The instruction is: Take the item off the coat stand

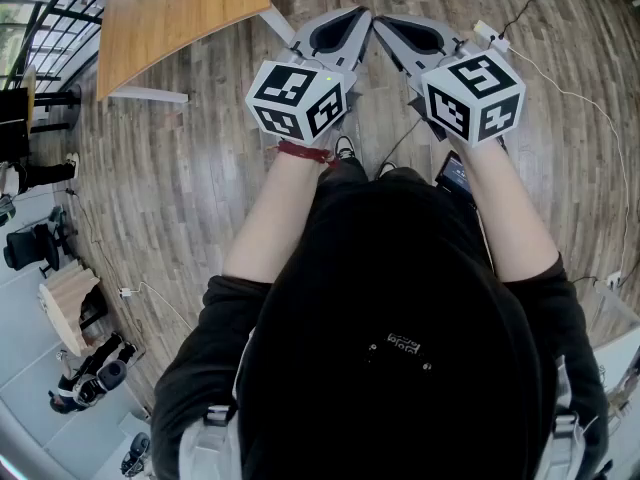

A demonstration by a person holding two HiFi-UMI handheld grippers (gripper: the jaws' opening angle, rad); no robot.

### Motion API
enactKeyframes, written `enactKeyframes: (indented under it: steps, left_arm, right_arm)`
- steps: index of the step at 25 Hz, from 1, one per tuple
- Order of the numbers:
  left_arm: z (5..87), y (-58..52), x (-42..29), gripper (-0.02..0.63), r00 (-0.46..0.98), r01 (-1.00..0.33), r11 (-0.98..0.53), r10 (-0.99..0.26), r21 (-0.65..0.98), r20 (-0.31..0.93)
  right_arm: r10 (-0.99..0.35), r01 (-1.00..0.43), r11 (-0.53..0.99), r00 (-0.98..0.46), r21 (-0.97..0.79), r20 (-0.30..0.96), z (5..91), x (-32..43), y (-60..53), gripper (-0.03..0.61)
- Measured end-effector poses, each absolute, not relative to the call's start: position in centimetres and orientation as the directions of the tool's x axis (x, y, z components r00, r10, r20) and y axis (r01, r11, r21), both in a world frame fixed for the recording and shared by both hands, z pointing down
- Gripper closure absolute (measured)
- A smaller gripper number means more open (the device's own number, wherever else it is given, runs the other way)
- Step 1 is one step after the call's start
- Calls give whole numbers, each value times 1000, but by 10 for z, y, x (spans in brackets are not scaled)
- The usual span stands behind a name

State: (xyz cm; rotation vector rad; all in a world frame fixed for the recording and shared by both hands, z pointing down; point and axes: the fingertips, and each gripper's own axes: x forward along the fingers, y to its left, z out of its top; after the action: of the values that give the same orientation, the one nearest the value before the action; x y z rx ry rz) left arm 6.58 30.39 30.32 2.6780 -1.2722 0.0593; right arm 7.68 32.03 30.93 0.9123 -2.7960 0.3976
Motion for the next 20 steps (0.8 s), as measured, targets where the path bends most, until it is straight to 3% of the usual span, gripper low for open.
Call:
enactKeyframes:
  steps: [20]
  left_arm:
    - [291, 302, 79, 623, 610, -792, -606, -784, 70, 116]
  right_arm:
    - [-532, -574, 788, -817, -225, 221, 299, 89, 316, 563]
